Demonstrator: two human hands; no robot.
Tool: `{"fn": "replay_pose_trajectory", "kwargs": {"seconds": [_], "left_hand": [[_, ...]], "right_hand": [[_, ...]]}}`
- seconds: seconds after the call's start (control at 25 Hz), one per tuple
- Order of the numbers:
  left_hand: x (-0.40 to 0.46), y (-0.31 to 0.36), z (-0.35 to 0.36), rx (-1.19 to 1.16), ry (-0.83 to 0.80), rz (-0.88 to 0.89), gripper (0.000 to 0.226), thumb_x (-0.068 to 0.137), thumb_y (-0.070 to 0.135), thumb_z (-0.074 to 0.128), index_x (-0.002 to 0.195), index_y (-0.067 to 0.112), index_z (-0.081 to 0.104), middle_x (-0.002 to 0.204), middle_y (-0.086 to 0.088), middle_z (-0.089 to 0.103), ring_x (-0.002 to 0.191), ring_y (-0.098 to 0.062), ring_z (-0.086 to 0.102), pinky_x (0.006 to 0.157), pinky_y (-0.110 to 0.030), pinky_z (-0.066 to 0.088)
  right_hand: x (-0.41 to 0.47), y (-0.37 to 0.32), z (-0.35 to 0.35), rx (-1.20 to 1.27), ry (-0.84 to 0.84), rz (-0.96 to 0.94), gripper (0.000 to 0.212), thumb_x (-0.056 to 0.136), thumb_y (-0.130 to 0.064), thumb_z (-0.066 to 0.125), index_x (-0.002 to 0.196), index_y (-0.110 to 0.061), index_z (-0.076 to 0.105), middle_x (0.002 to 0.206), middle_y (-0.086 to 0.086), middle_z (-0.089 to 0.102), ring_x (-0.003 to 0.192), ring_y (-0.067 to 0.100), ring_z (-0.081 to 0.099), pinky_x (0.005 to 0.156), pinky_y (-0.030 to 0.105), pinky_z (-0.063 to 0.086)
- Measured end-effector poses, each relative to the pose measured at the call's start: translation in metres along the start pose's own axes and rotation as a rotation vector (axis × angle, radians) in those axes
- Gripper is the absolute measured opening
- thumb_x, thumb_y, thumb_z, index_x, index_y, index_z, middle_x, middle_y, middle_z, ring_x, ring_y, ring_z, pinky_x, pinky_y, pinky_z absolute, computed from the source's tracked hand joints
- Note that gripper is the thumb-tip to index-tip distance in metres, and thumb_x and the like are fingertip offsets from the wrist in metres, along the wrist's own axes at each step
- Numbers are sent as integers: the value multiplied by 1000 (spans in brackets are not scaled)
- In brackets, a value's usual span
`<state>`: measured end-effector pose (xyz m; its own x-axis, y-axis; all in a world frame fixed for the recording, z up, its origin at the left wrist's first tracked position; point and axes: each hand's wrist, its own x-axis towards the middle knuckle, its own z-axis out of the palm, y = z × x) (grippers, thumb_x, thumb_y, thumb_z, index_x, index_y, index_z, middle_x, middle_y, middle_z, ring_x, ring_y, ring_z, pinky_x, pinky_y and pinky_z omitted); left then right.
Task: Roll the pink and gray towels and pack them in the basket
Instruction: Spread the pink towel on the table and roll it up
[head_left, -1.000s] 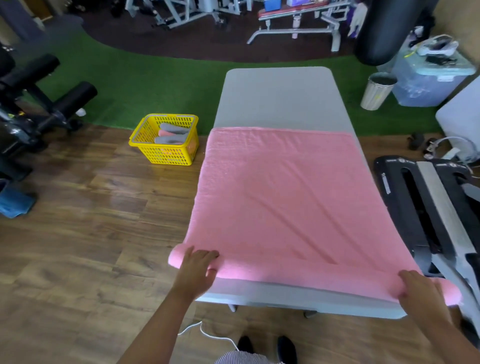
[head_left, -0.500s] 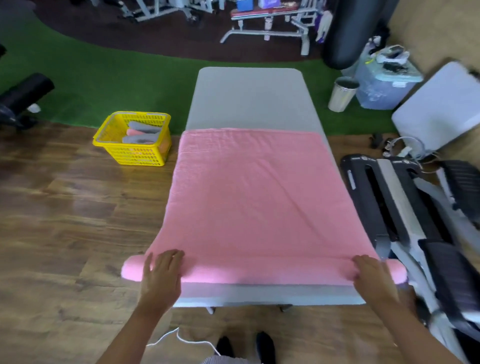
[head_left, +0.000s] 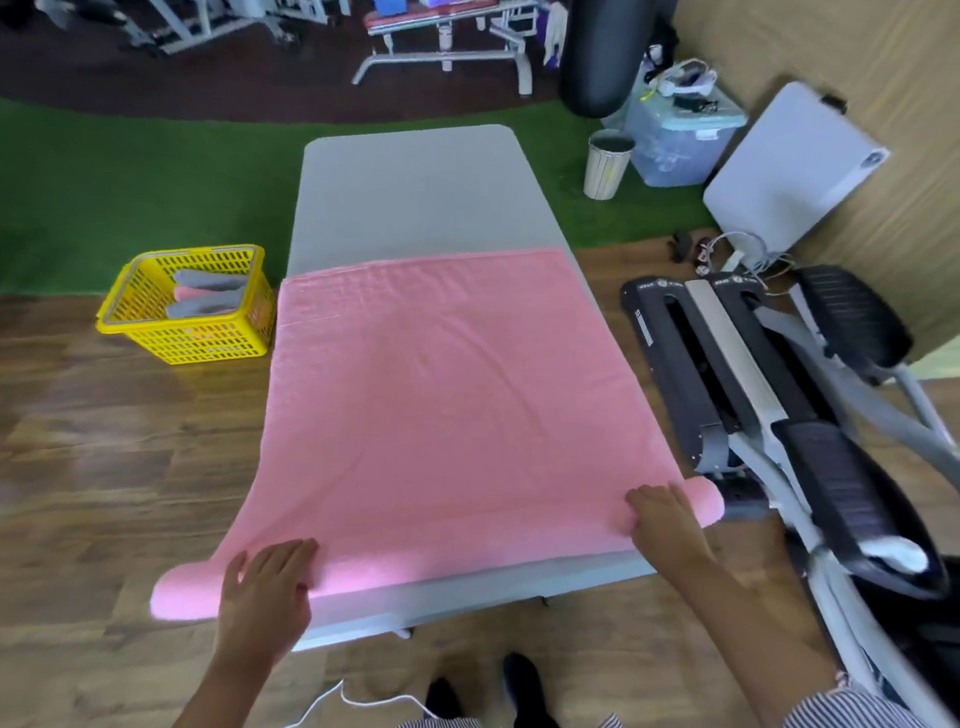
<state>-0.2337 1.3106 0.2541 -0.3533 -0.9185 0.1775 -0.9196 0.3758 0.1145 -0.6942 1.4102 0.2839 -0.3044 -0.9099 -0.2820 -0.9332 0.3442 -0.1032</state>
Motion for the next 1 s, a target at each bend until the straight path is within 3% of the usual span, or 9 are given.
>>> {"fn": "replay_pose_trajectory", "kwargs": {"seconds": [0.16,0.28,0.4,0.52,0.6,0.72,0.8,0.88,1.0], "left_hand": [[-1,-7,-1,-25,10,-4,54,65,26,34,104,16,70,101,1,71,93,-19,63,93,-47,39],[-2,-12,-3,-75,69,-5,49,69,27,38,103,8,68,102,-5,70,97,-21,59,96,-48,39],[-11,-10,-2,-75,111,46,45,73,27,42,103,6,67,105,-10,67,102,-20,52,106,-44,28],[-13,-7,2,-55,50,59,53,68,36,46,106,4,67,107,-9,67,105,-18,50,108,-46,22],[-8,-5,-1,-64,-5,37,53,69,40,46,105,8,69,104,-5,69,103,-14,50,105,-46,26],[-2,-6,-7,-95,-87,60,48,71,41,46,105,16,70,103,3,70,101,-7,50,110,-33,18],[-2,-5,-11,-91,-82,70,49,72,40,46,109,17,68,109,3,68,106,-8,50,113,-34,15],[-2,-3,-12,-62,-20,48,51,73,41,47,111,13,66,113,-2,66,110,-14,50,110,-45,22],[-5,-1,-13,-30,5,58,52,68,42,50,108,13,66,110,-3,67,108,-15,50,103,-47,28]], "right_hand": [[-6,20,-3,326,193,-112,44,70,6,58,112,-7,58,113,3,57,110,22,48,107,35,29],[-17,45,7,314,383,-150,38,74,1,67,110,-8,61,112,1,57,108,15,47,101,35,37],[-18,48,14,195,374,-270,45,68,1,71,112,-4,63,112,5,61,106,15,48,100,33,39],[-10,45,14,28,360,-281,60,46,0,80,104,-3,67,103,5,66,99,17,55,97,41,44],[-6,48,11,28,367,-260,53,40,0,83,91,-5,70,89,3,69,83,22,66,89,41,50],[-3,58,3,28,356,-253,28,50,-11,74,78,-9,72,75,2,71,67,25,68,72,43,54],[1,63,-4,4,354,-258,29,43,-9,79,72,-12,73,69,0,71,60,22,67,65,41,55],[5,62,-6,-1,361,-256,42,37,0,83,76,-11,73,74,1,71,64,22,67,67,42,56],[2,60,7,32,357,-298,55,43,6,80,95,-7,69,94,5,69,85,25,66,82,50,52]]}}
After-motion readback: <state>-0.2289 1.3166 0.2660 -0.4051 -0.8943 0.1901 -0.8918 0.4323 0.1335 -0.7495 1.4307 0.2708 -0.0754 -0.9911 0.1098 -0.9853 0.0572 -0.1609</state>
